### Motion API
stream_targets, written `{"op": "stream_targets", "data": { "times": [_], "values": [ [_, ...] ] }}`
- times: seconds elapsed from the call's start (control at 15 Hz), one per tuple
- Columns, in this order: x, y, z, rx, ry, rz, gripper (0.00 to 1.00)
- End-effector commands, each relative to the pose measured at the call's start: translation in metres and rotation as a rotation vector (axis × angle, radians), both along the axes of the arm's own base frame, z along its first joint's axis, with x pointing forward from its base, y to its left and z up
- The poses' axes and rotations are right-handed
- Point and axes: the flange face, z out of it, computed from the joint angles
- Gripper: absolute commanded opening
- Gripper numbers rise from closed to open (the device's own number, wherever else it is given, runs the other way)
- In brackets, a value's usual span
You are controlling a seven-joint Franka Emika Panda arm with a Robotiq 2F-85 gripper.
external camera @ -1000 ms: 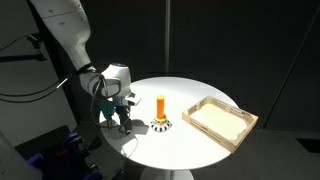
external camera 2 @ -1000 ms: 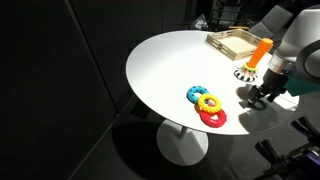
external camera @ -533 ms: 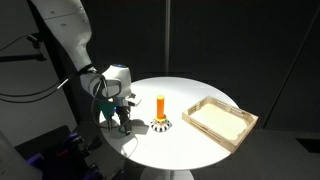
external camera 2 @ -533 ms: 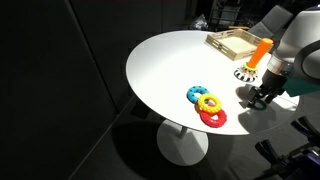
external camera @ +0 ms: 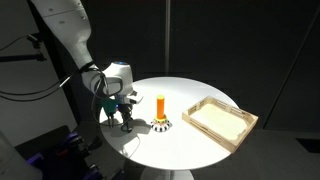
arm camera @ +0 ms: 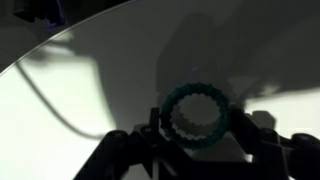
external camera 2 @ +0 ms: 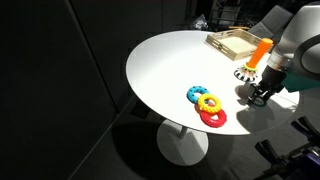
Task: Put the dark green ring on the stack
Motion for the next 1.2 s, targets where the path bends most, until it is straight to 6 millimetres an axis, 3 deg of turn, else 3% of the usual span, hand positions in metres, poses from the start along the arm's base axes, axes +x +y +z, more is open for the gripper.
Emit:
{"op": "stream_targets", "data": {
  "times": [0.0,1.13],
  "values": [
    [0.013,-0.014,0.027,-0.002,-0.024,-0.057,0.47],
    [0.054,-0.052,0.146,-0.033,-0.247,-0.177,0.47]
  ]
}}
